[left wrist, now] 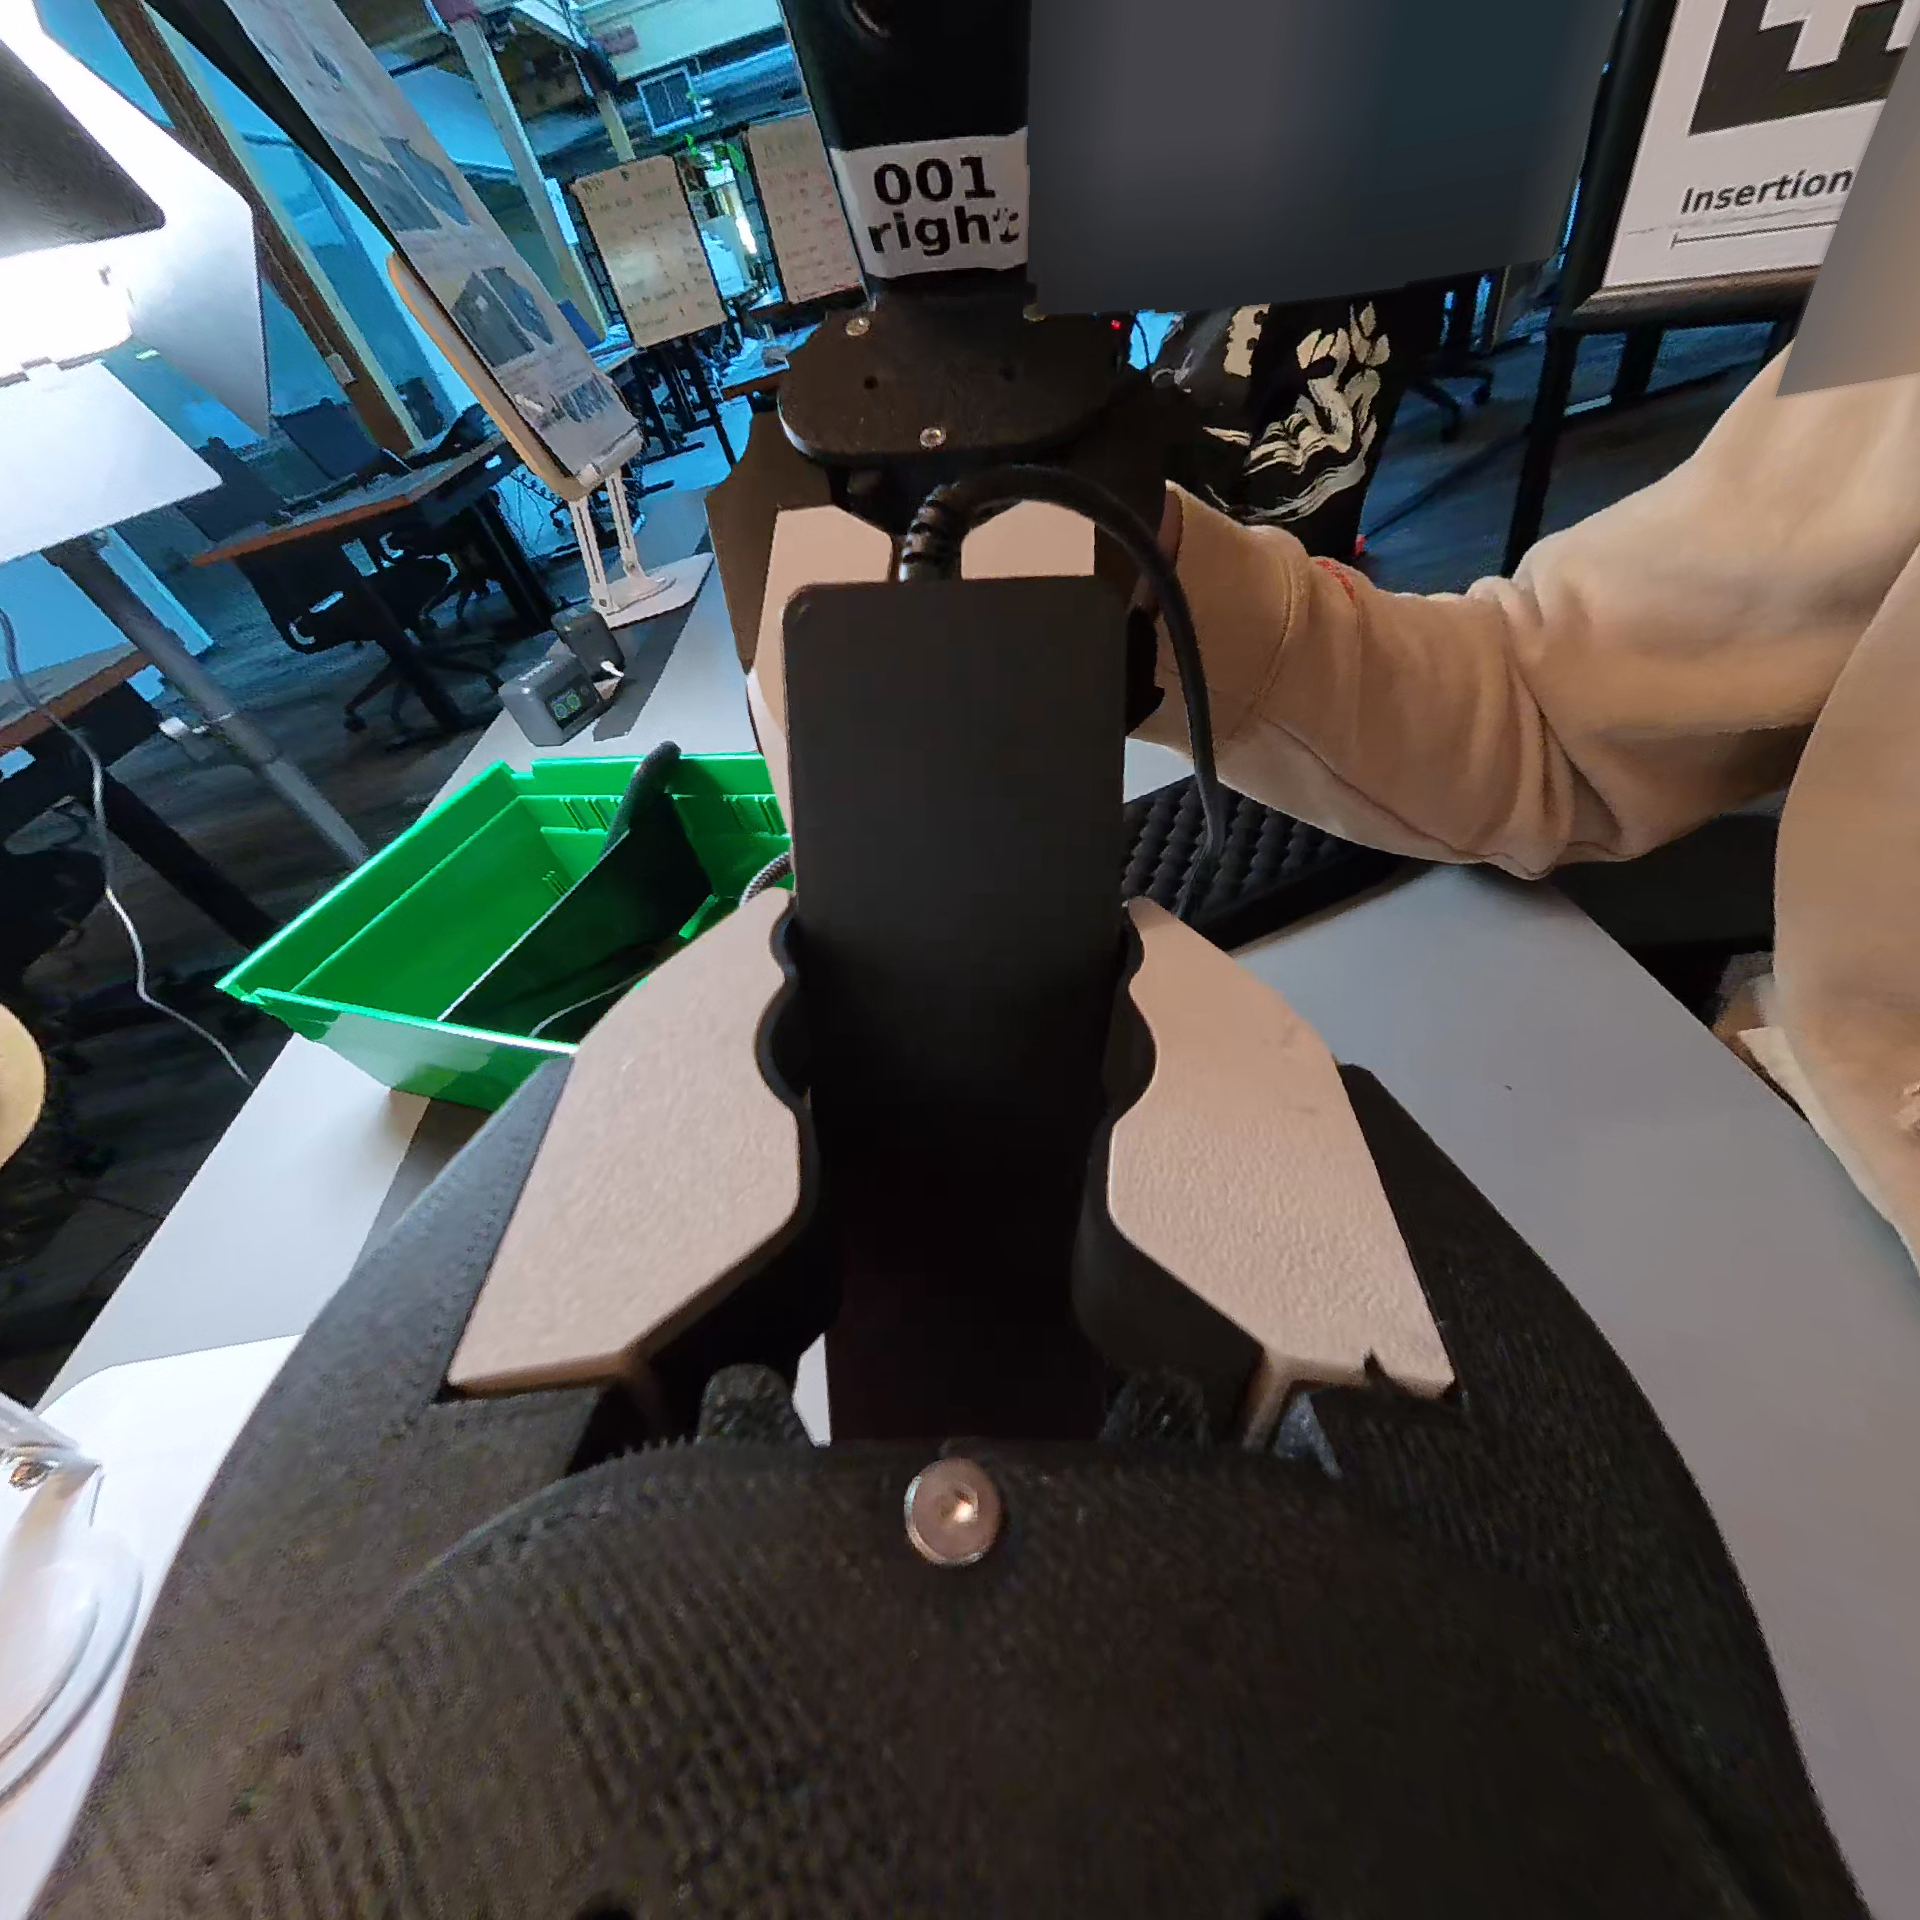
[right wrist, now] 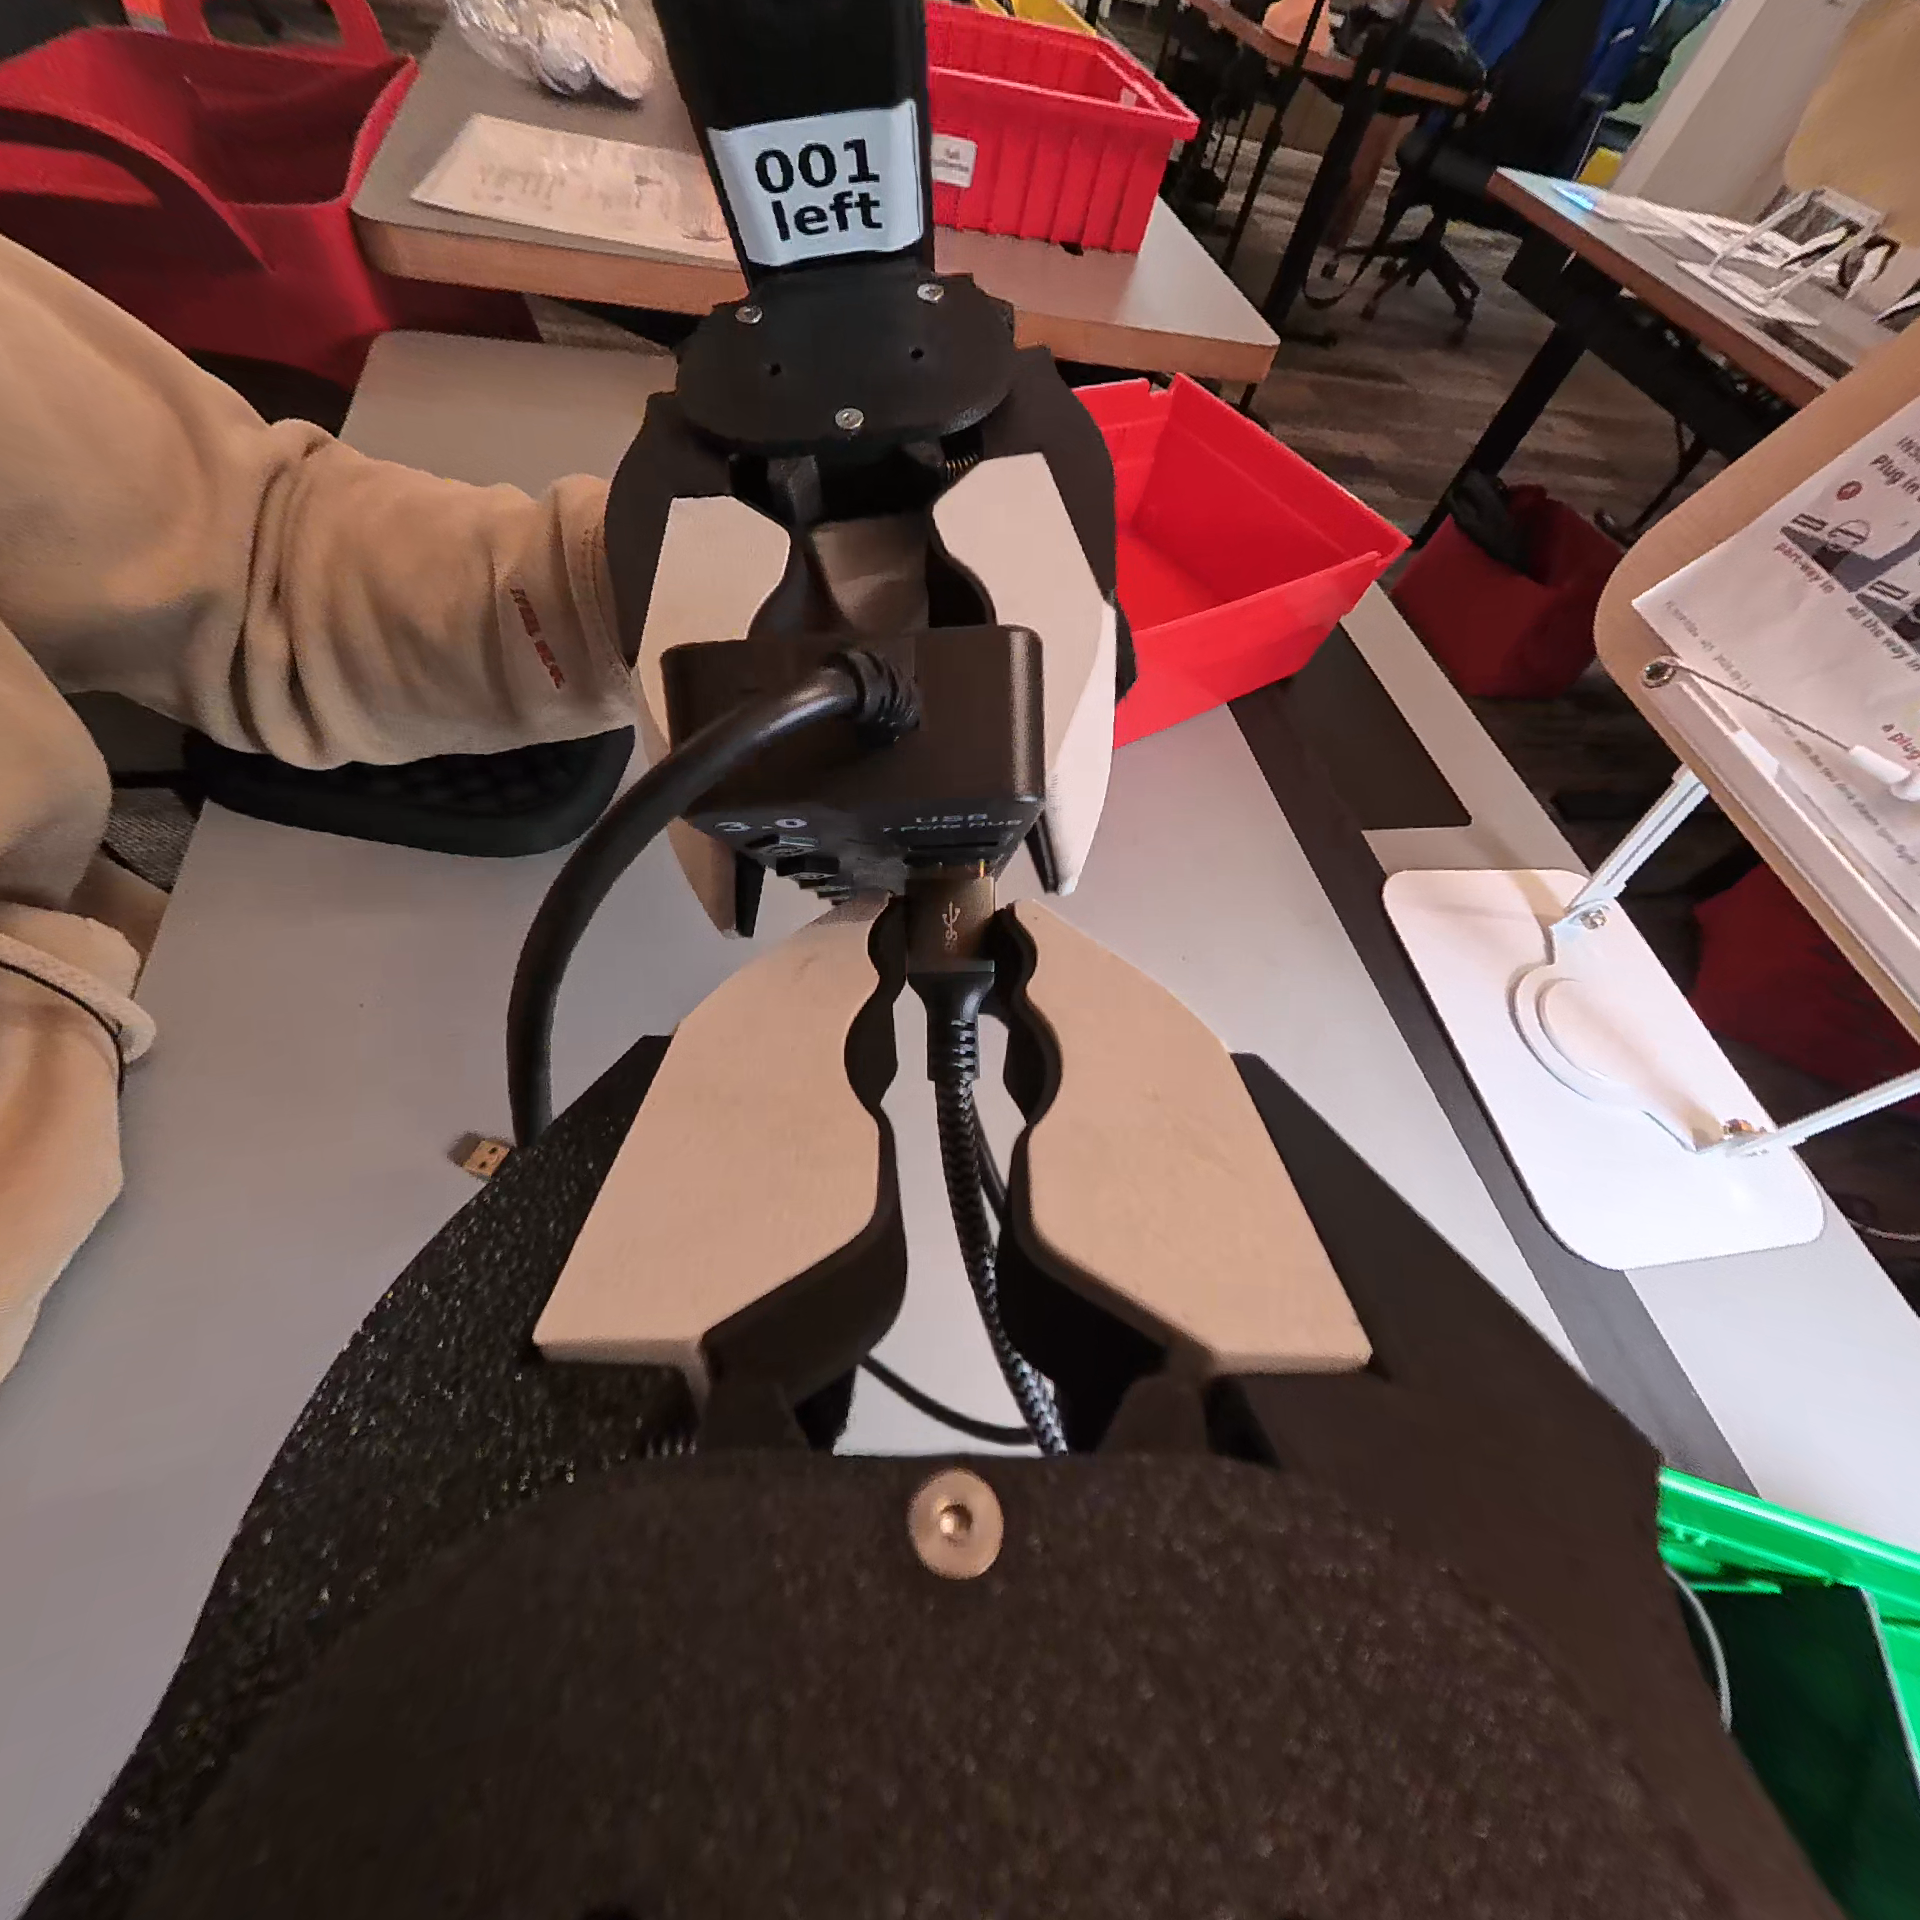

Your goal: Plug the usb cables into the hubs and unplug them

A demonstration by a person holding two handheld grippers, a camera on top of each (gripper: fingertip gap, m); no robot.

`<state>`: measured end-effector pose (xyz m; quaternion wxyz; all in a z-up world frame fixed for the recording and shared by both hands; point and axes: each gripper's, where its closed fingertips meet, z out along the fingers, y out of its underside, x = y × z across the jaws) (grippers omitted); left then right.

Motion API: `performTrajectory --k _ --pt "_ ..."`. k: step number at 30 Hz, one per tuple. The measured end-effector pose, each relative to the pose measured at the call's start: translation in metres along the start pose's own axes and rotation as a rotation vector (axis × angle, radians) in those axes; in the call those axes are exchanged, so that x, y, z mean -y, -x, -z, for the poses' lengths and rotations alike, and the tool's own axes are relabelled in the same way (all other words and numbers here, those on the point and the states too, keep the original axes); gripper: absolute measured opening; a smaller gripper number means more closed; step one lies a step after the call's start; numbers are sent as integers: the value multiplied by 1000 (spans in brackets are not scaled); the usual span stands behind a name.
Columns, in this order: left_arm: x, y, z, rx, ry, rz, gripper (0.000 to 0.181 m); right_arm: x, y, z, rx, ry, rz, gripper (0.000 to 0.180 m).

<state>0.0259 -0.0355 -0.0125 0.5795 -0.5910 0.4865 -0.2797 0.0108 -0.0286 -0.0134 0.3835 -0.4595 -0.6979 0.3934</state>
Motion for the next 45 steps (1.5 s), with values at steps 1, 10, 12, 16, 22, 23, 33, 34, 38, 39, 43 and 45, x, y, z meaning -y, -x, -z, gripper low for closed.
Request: performTrajectory --k 1,10,12,16,22,23,33,34,38,39,43,45 --pt "1 0 -1 2 -8 2 55 0 0 1 0 -5 4 17" --pt "12 10 8 62 -90 19 56 -21 -14 7 -47 92 28 16" --pt "44 30 57 125 -275 68 55 -41 -30 25 -65 80 -30 16" --pt "64 29 92 196 -247 -23 56 -5 -57 73 -200 -113 -89 16" --pt "60 38 100 231 -225 14 55 8 -97 105 -345 16 -71 16" --pt "59 40 102 236 -227 25 55 5 -105 108 -352 53 -94 16" --pt "70 40 112 247 -287 49 55 -173 -164 97 -478 523 -383 16" --pt "71 39 111 240 -290 50 55 -185 -165 94 -489 552 -392 16" --pt "70 36 104 208 -294 72 55 -189 -172 94 -560 536 -369 37" --pt "68 36 102 198 -297 82 55 -179 -174 95 -572 496 -366 39" --pt "61 34 89 130 -316 129 55 -100 -154 83 -496 209 -286 38" --pt "57 30 80 82 -332 152 55 -51 -122 67 -382 54 -226 37"
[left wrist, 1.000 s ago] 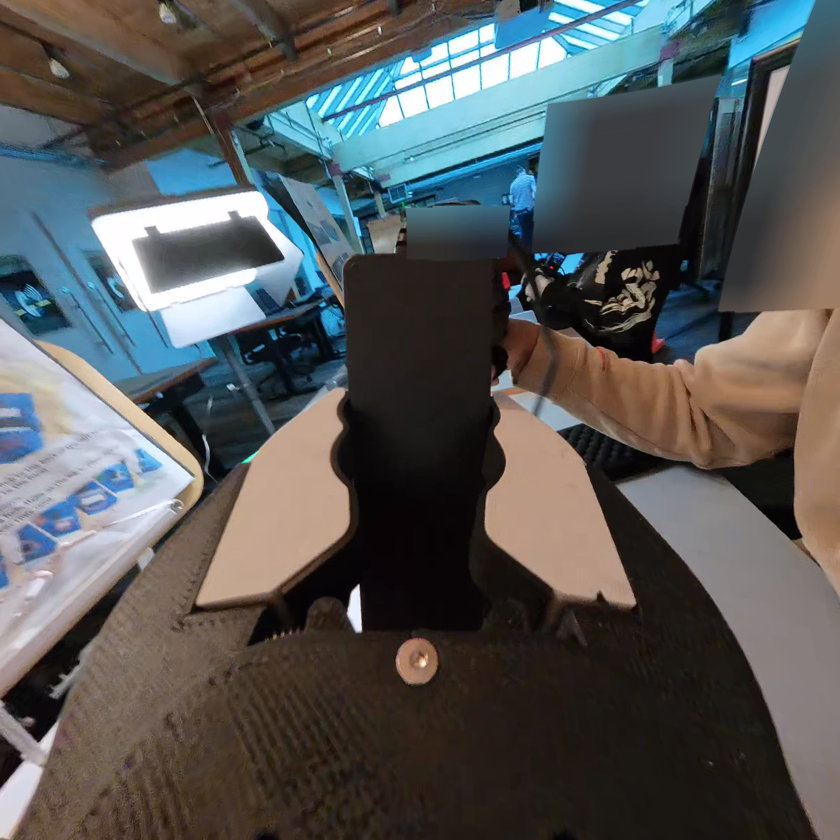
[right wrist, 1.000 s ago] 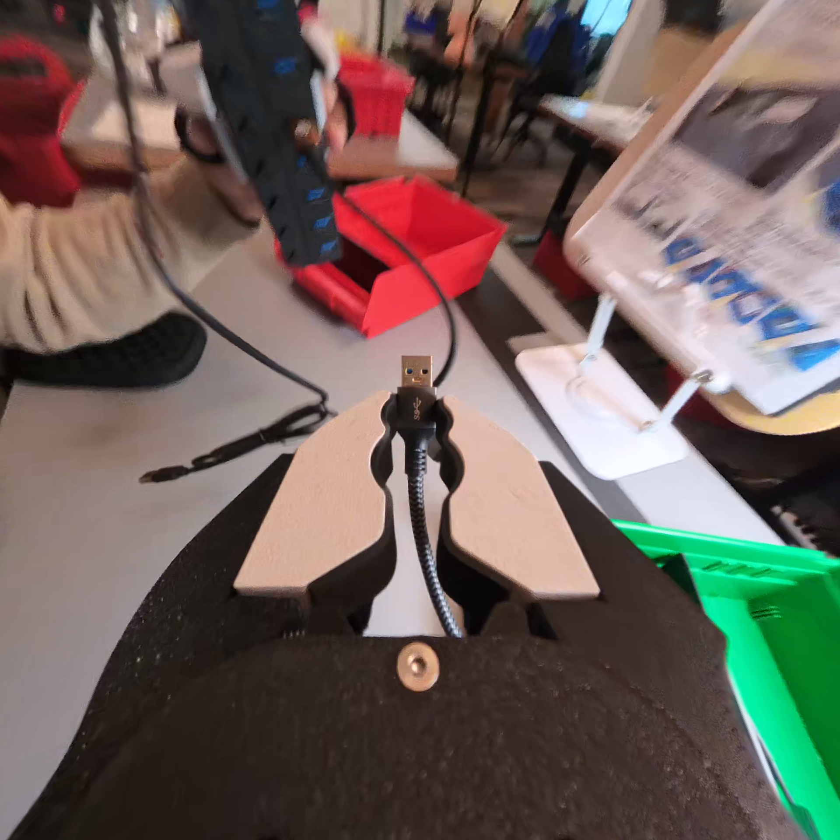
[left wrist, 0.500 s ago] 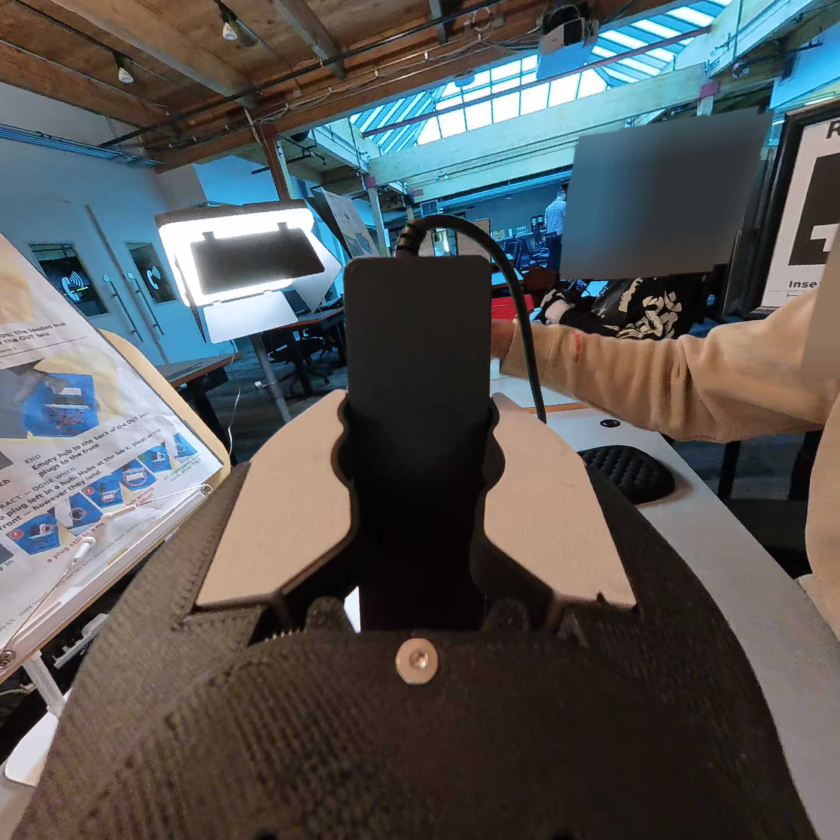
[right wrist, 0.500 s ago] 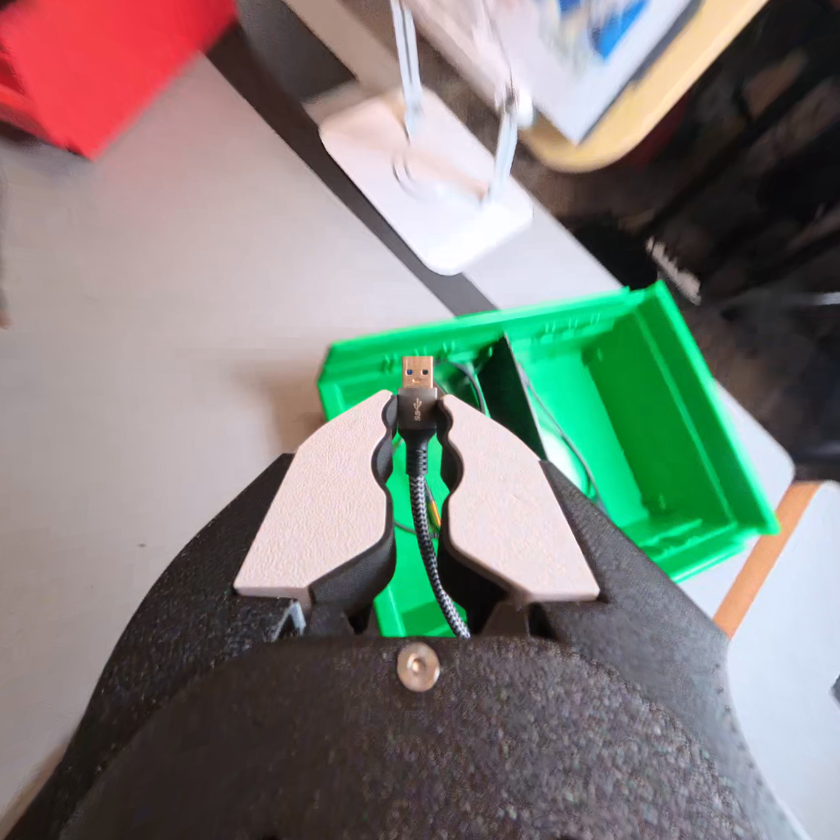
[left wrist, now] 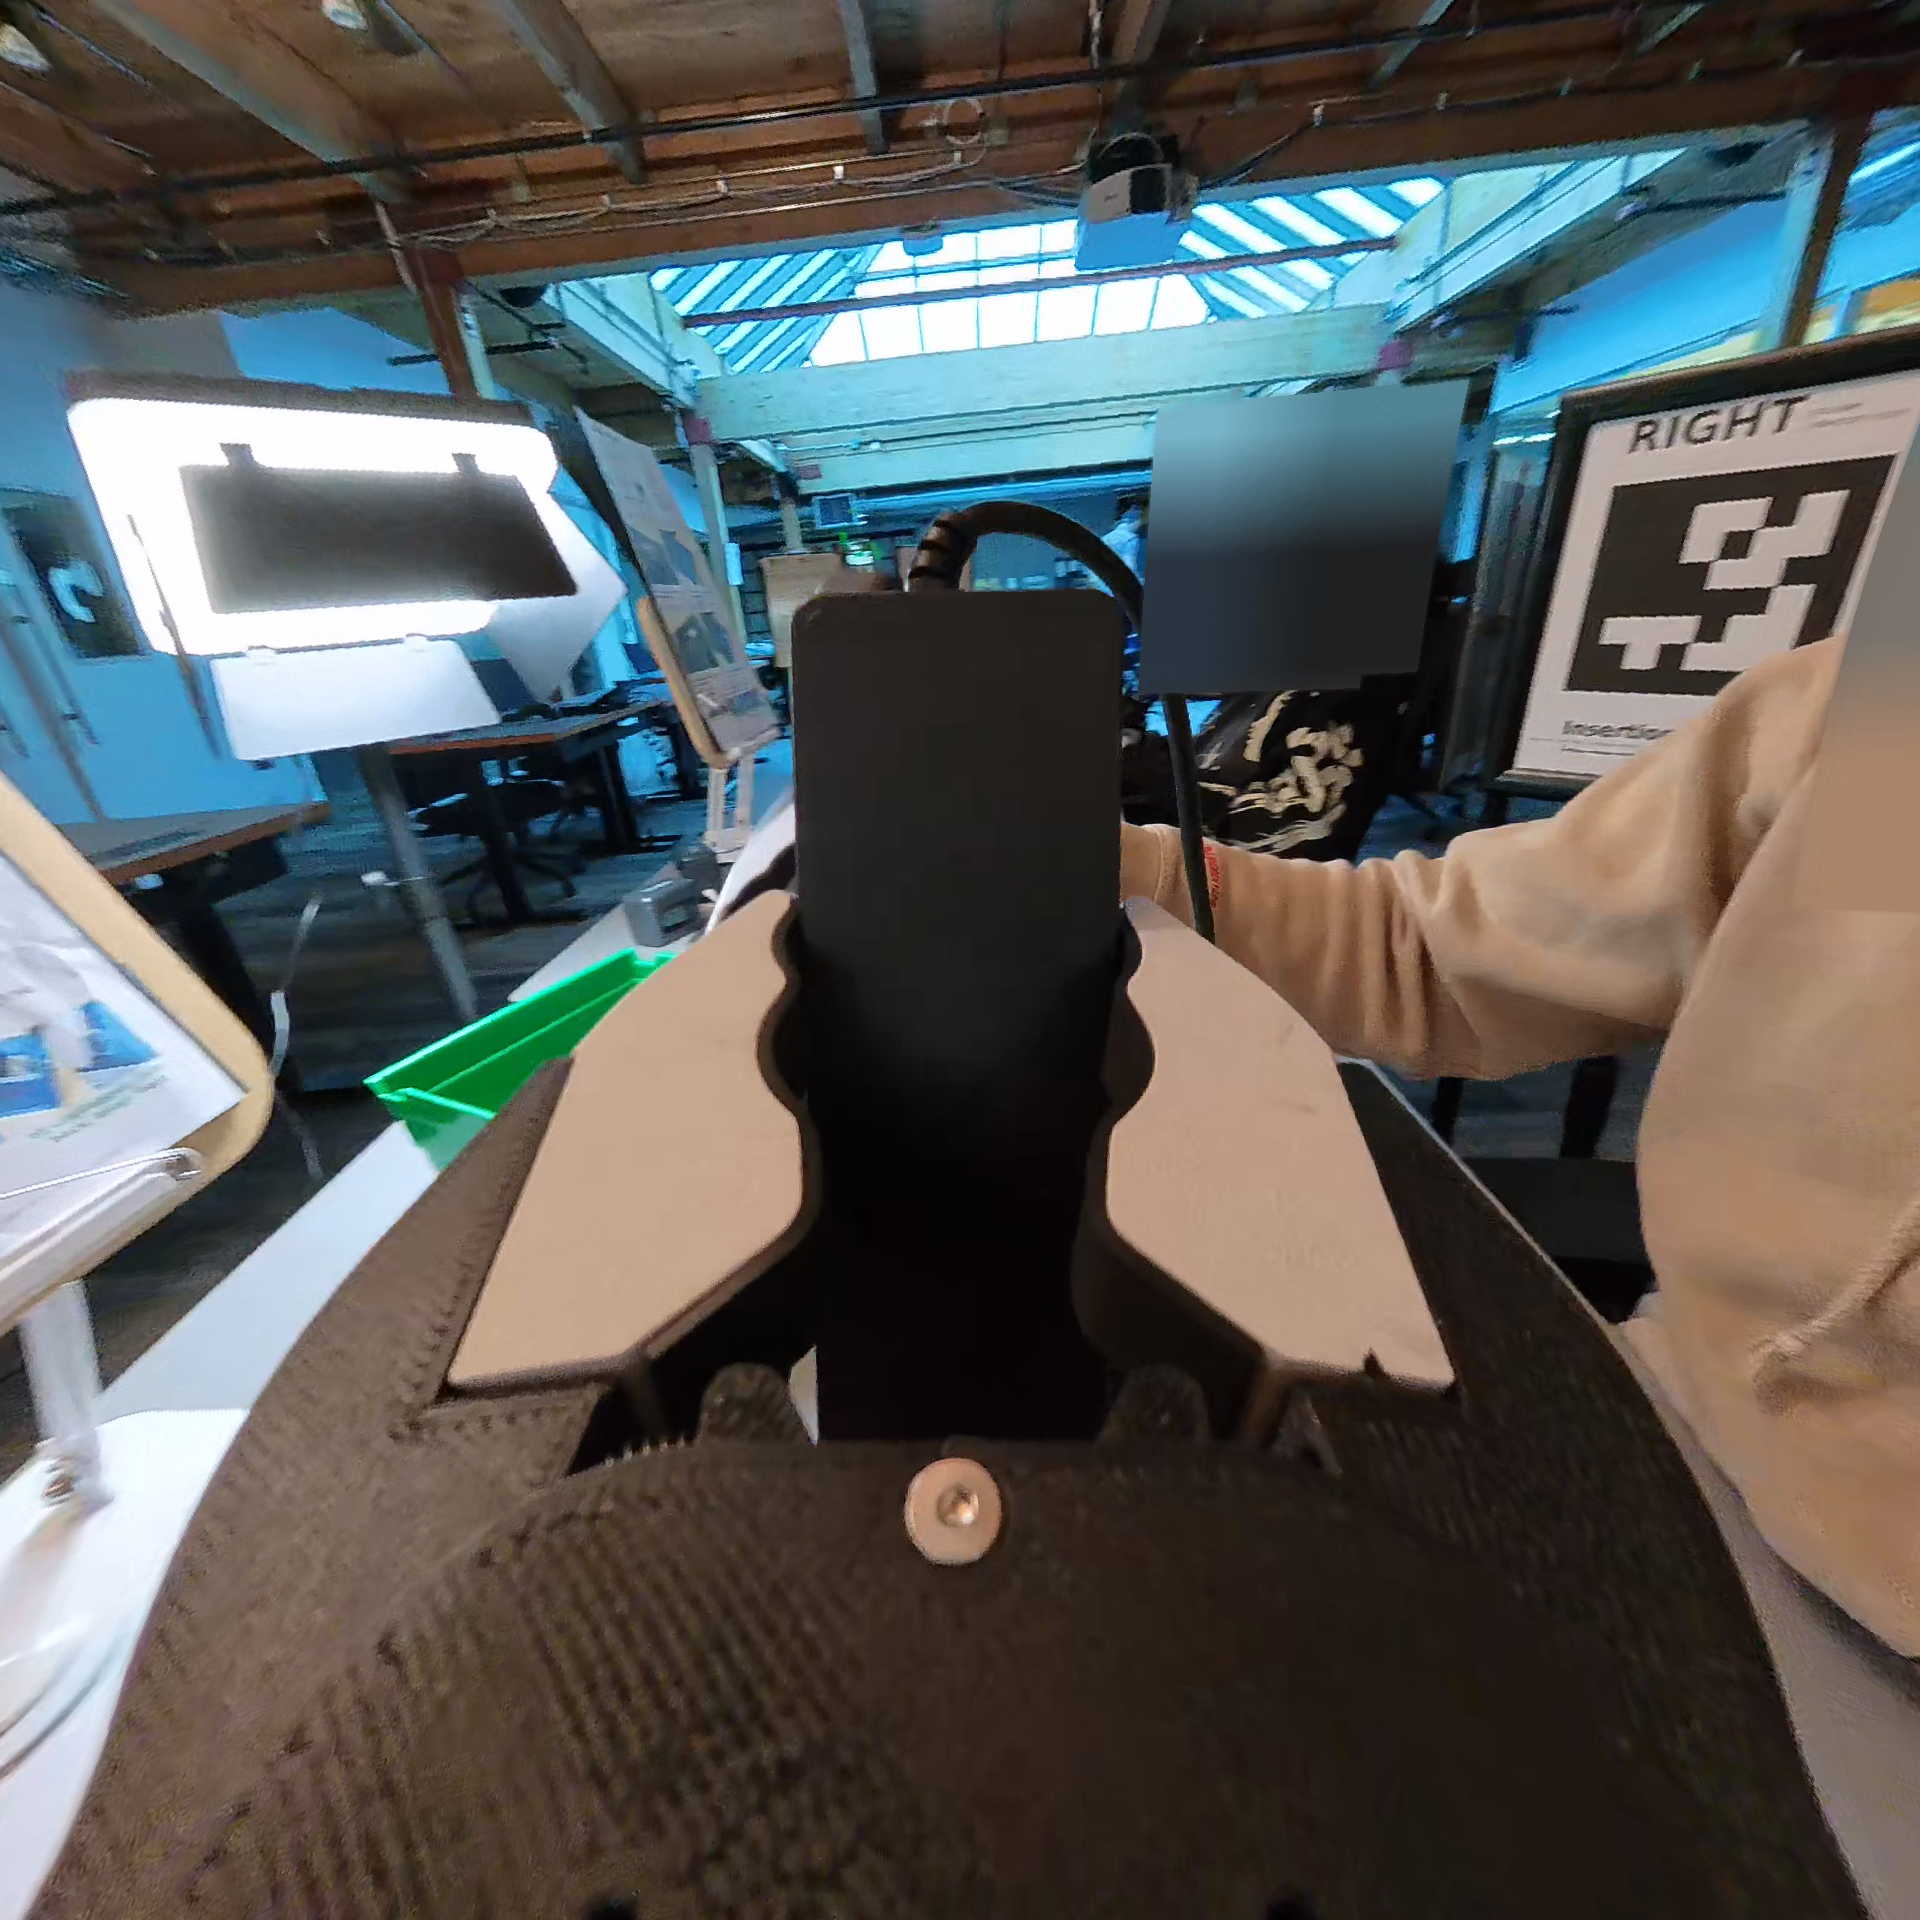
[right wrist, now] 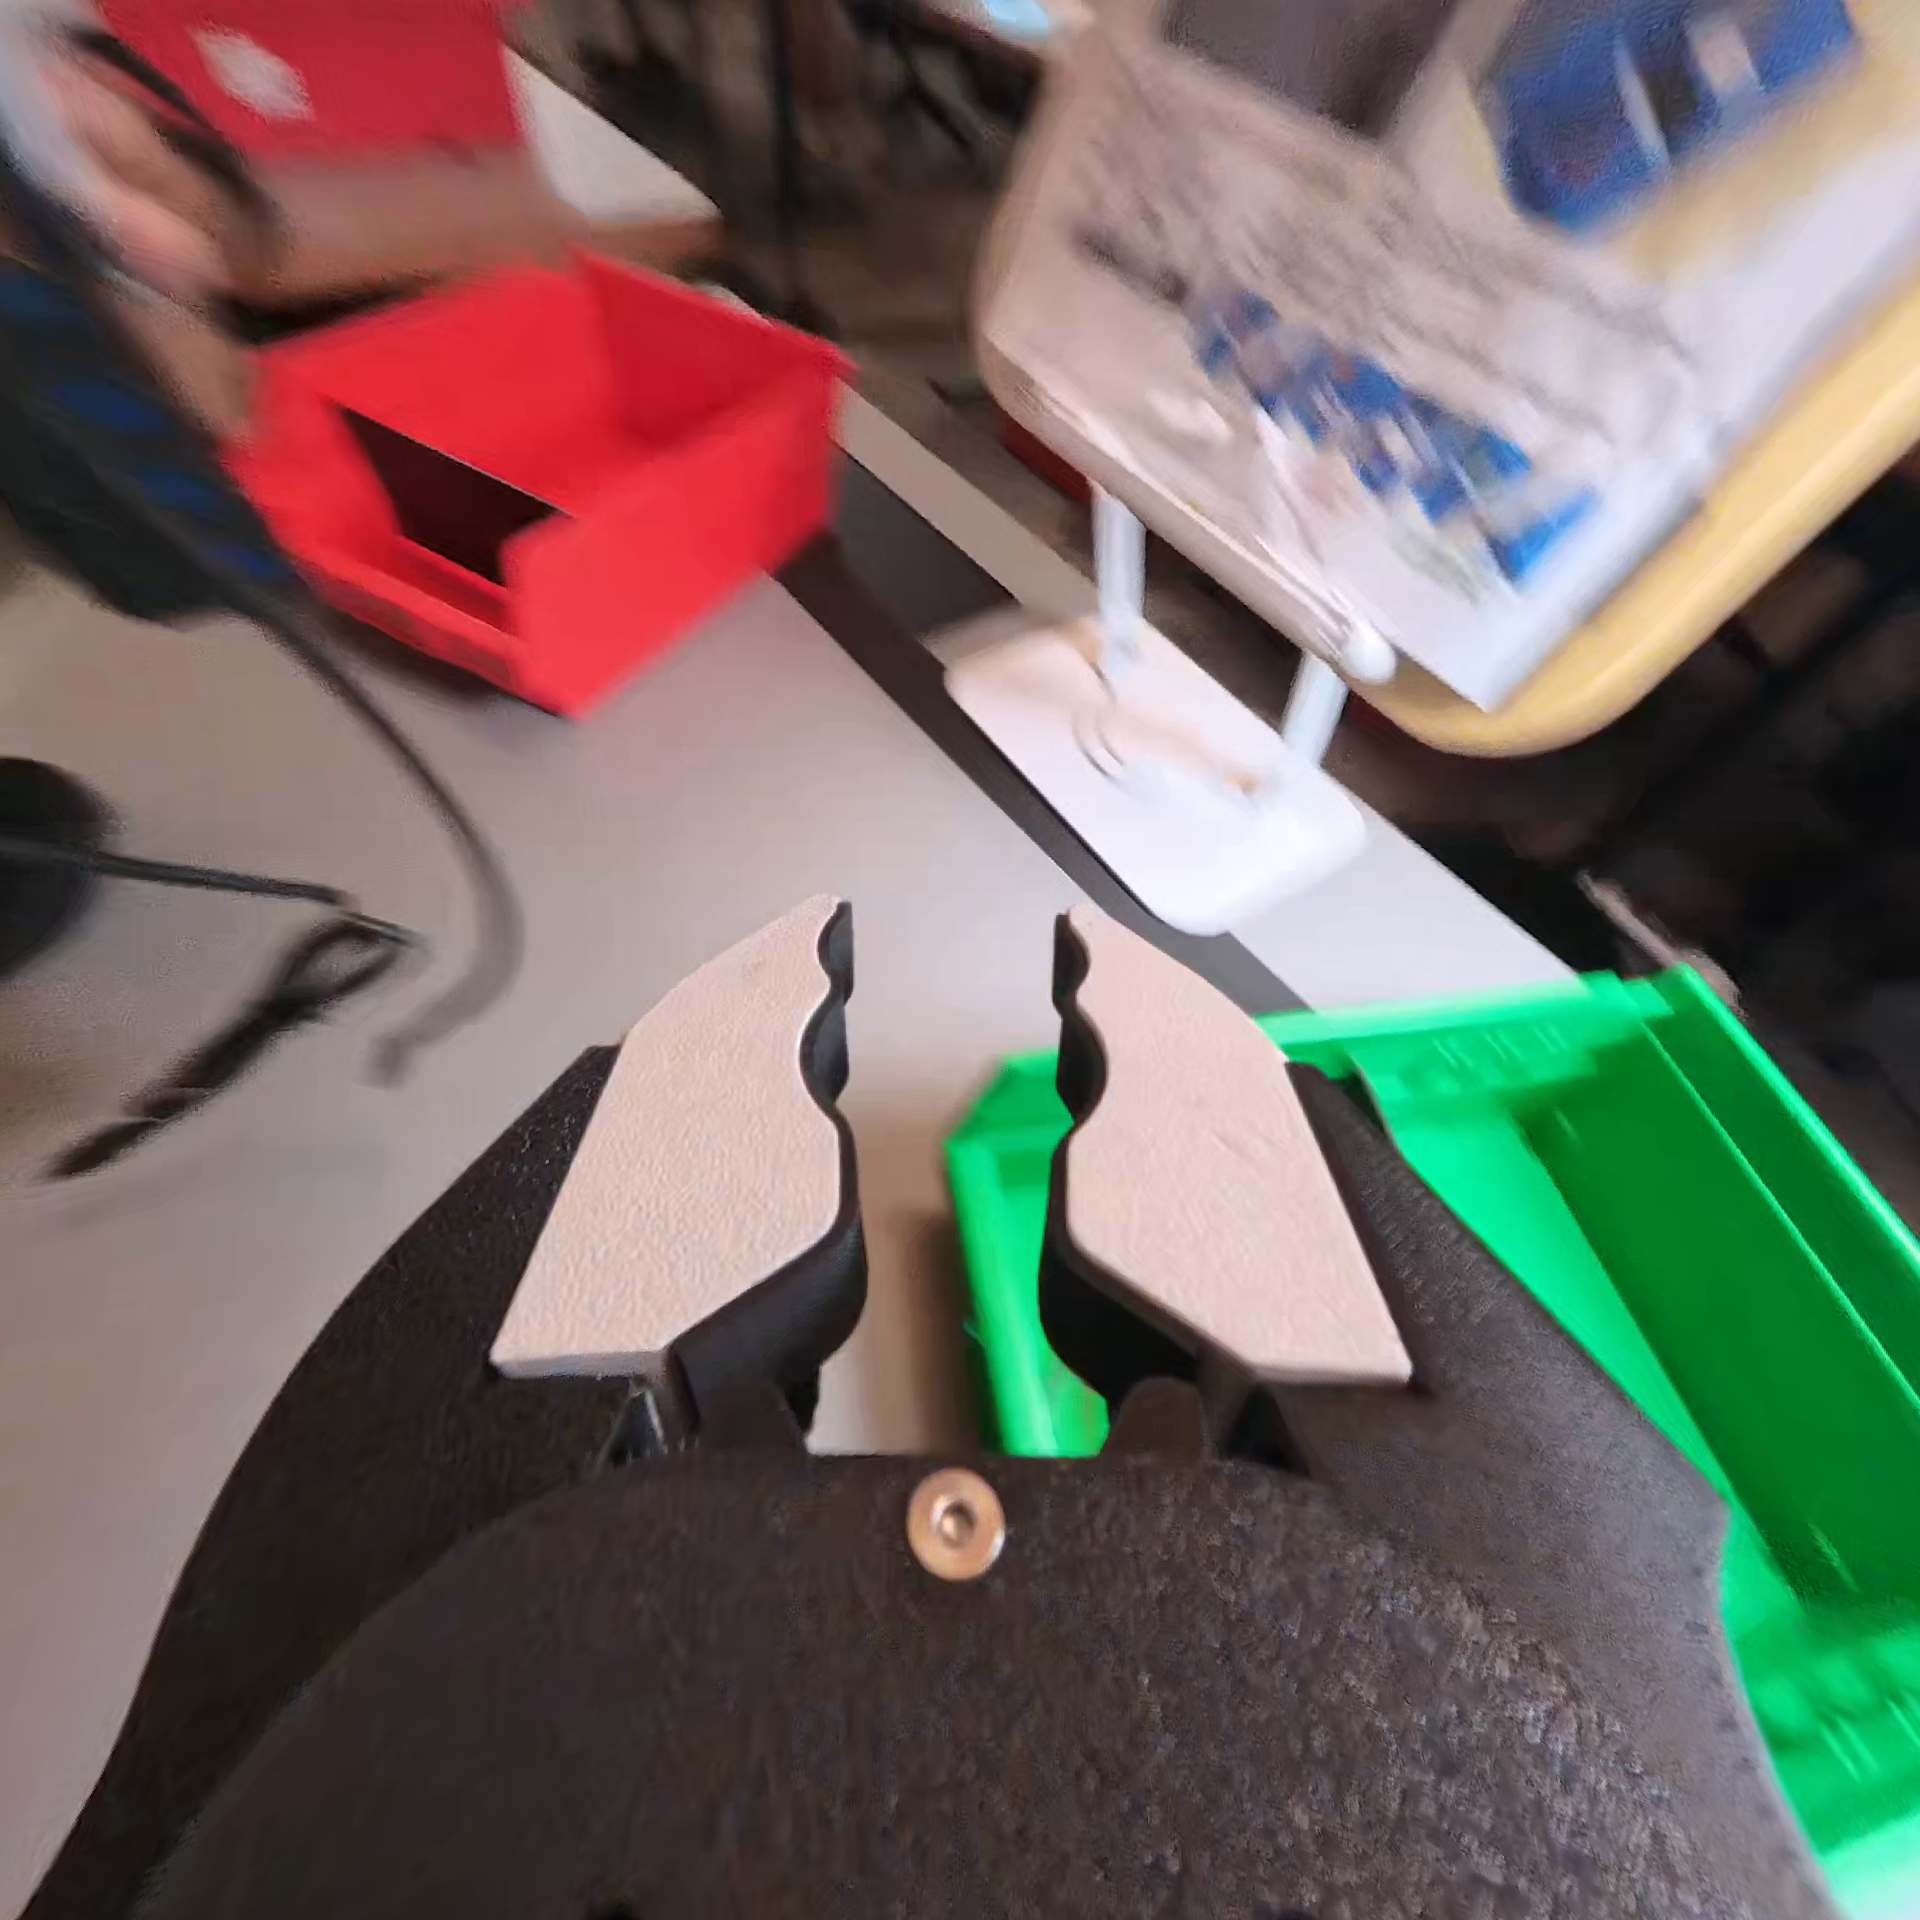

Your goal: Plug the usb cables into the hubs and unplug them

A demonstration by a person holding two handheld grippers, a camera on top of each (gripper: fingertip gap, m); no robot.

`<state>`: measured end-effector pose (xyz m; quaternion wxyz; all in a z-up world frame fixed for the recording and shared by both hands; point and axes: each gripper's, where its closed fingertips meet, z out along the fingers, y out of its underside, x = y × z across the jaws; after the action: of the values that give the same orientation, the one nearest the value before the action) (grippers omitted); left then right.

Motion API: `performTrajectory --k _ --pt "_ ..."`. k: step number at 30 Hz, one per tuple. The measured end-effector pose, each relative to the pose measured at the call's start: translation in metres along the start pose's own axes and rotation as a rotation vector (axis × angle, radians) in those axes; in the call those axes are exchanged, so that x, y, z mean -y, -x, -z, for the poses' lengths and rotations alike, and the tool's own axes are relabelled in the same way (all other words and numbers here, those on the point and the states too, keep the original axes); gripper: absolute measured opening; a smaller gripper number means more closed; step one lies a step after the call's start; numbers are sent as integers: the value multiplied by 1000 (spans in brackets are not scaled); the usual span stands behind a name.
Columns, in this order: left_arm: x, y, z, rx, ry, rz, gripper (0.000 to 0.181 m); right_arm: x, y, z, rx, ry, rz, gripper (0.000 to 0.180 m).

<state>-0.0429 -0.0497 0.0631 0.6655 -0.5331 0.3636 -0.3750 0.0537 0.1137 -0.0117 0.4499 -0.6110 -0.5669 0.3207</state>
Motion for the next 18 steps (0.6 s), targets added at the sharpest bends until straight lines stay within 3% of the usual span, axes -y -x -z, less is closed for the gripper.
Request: performTrajectory --k 3,8,18 --pt "-11 -6 -11 -56 -6 43 55 34 77 -1 207 -102 88 37" --pt "-26 -18 -28 -118 30 58 55 39 151 -23 310 -89 224 41" --pt "-41 -21 -37 -132 60 62 55 47 160 -25 365 -187 148 19"
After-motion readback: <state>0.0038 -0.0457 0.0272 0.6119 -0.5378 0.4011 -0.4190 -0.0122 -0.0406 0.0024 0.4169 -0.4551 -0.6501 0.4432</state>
